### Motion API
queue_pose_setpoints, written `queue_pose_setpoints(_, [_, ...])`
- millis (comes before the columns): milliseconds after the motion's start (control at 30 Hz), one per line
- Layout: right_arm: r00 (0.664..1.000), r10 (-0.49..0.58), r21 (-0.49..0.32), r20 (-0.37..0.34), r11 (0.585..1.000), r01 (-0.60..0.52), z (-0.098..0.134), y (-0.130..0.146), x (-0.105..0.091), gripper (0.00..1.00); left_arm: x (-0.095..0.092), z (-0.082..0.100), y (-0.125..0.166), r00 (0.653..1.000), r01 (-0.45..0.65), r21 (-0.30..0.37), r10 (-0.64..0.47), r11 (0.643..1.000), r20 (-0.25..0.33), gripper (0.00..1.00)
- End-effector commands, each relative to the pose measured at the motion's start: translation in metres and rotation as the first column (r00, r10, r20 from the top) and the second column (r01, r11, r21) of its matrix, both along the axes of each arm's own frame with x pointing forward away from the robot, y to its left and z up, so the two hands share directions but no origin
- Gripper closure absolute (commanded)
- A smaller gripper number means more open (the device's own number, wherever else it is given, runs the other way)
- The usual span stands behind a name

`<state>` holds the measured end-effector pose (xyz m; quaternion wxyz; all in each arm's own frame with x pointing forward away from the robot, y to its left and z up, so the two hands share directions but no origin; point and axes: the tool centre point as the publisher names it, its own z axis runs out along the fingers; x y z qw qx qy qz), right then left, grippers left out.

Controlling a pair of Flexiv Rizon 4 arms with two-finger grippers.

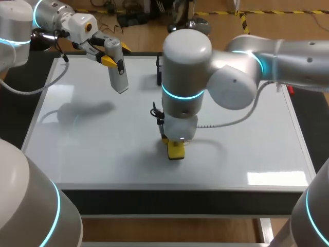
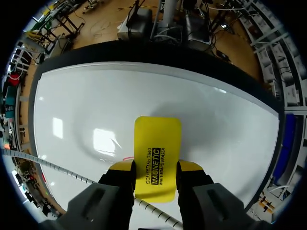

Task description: Pick up the inspection probe, press it on each red-marked spot on the whiteboard one by one, put down the probe, pick up the eraser, and wipe off all the red marks.

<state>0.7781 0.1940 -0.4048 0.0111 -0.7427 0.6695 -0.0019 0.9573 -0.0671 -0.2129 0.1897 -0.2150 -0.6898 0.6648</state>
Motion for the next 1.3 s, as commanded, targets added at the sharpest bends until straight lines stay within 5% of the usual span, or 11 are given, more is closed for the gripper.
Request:
queue_pose_setpoints(33, [1.0,0.003,-0.025,-0.007,1.0,-0.003,-0.006,0.001,0.004,1.0,0.002,0.0,0.0,1.0,0.006,-0.001,-0.006,1.0,-0.002,1.0])
queue_pose_setpoints(733, [0.991,-0.116,-0.059,-0.068,0.992,0.112,-0.02,-0.053,0.016,1.0,0.002,0.0,0.0,1.0,0.006,-0.001,-0.006,1.0,-0.002,1.0])
queue_pose_setpoints(1300, [0.976,-0.211,-0.077,-0.05,0.975,0.207,-0.009,-0.092,0.027,1.0,0.002,0.0,0.0,1.0,0.006,-0.001,-0.006,1.0,-0.002,1.0])
